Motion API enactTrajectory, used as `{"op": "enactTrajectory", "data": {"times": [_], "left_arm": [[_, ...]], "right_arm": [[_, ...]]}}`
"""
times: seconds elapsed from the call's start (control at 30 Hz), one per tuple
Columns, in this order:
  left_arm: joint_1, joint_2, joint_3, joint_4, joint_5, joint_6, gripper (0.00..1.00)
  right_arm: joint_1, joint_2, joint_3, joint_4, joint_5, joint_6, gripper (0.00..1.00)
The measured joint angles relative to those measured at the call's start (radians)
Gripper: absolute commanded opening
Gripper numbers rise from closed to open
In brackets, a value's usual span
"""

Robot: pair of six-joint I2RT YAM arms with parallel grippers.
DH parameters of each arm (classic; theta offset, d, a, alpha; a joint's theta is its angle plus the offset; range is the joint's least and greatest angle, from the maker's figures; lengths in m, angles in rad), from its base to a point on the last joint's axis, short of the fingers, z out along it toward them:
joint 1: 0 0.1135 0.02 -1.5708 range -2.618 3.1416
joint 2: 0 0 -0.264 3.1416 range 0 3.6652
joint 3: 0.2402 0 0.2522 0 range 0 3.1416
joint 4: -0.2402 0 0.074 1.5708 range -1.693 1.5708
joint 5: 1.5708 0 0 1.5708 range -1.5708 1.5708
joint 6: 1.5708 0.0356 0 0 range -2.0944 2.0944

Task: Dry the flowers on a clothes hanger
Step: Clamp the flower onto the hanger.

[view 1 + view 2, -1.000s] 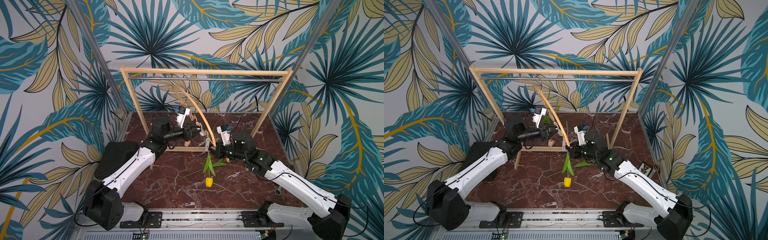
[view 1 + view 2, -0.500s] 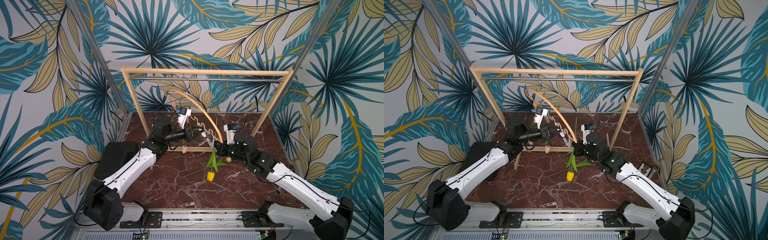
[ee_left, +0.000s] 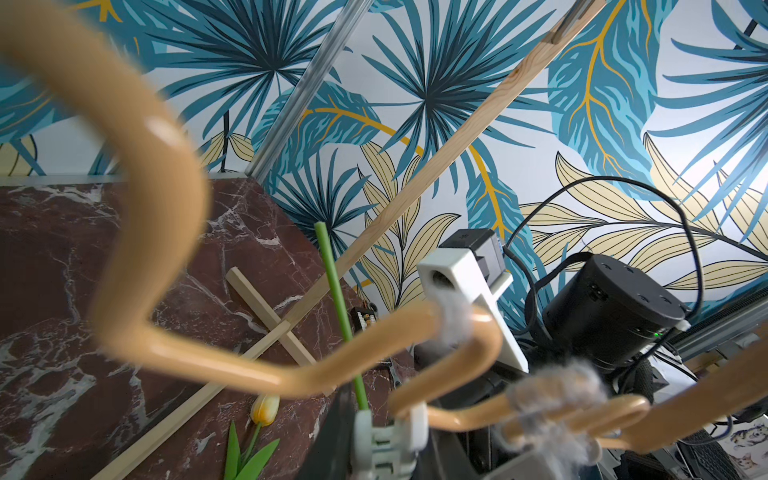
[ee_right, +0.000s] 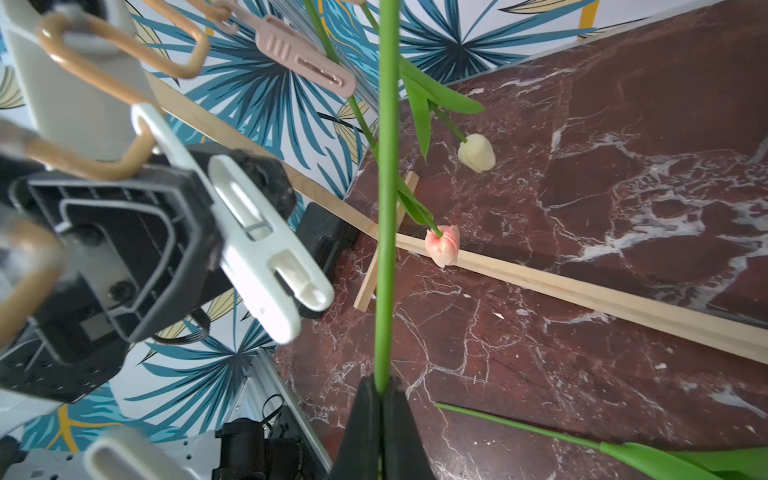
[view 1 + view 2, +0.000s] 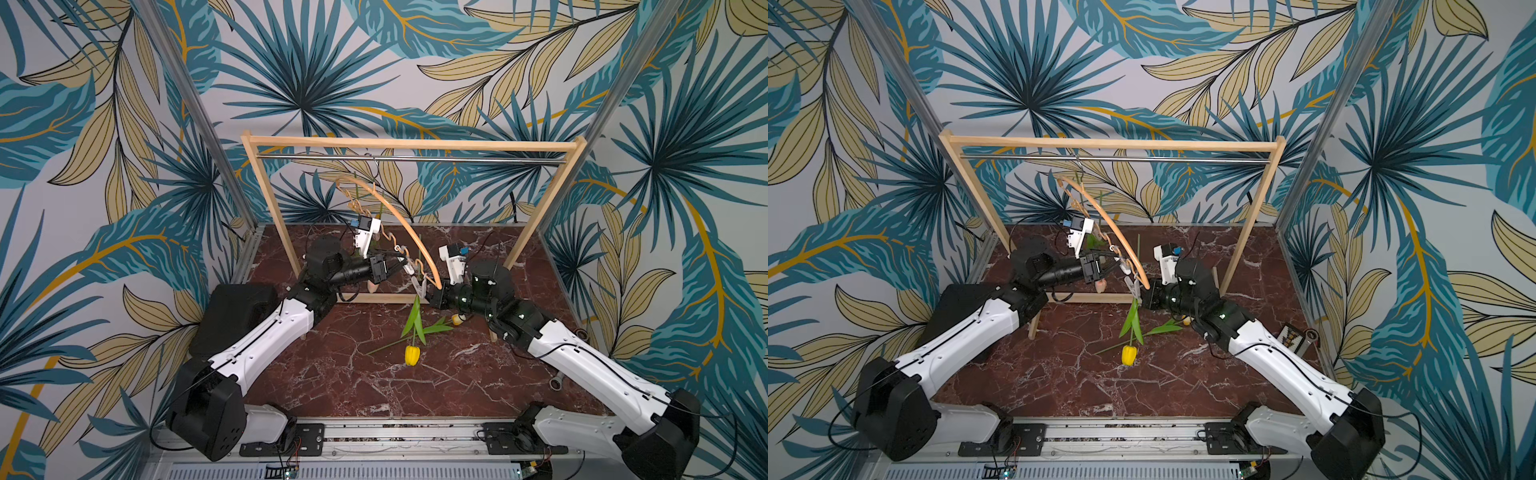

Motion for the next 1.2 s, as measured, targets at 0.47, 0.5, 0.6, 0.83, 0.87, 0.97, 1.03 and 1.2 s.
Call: {"op": "enactTrajectory", "data": {"times": [0.47, 0.5, 0.6, 0.83, 0.87, 0.97, 1.03, 1.2], "left_arm": [[0.000, 0.000, -0.003, 0.001, 0.003, 0.003, 0.15], [0.000, 0.000, -0.003, 0.001, 0.003, 0.004, 0.16], [0.000, 0.000, -0.003, -0.001, 0.003, 0.008, 0.15], [0.000, 0.000, -0.003, -0.003, 0.003, 0.011, 0.14], [0.000, 0.000, -0.003, -0.002, 0.006, 0.011, 0.14], [0.000, -0.002, -0.003, -0.002, 0.008, 0.011, 0.13], [0.000, -0.002, -0.005, 0.000, 0.010, 0.011, 0.13], [0.000, -0.002, -0.006, 0.002, 0.010, 0.011, 0.13]], "right_arm": [[-0.046, 0.058, 0.003, 0.089, -0.208, 0.049, 0.00], [-0.048, 0.056, 0.003, 0.089, -0.209, 0.049, 0.00], [-0.055, 0.047, 0.003, 0.093, -0.222, 0.049, 0.00], [-0.056, 0.046, 0.018, 0.092, -0.262, 0.048, 0.00], [-0.057, 0.046, 0.019, 0.091, -0.268, 0.049, 0.00], [-0.058, 0.050, 0.024, 0.089, -0.283, 0.051, 0.00], [-0.058, 0.053, 0.027, 0.089, -0.294, 0.051, 0.00], [-0.059, 0.060, 0.034, 0.085, -0.309, 0.054, 0.00]]}}
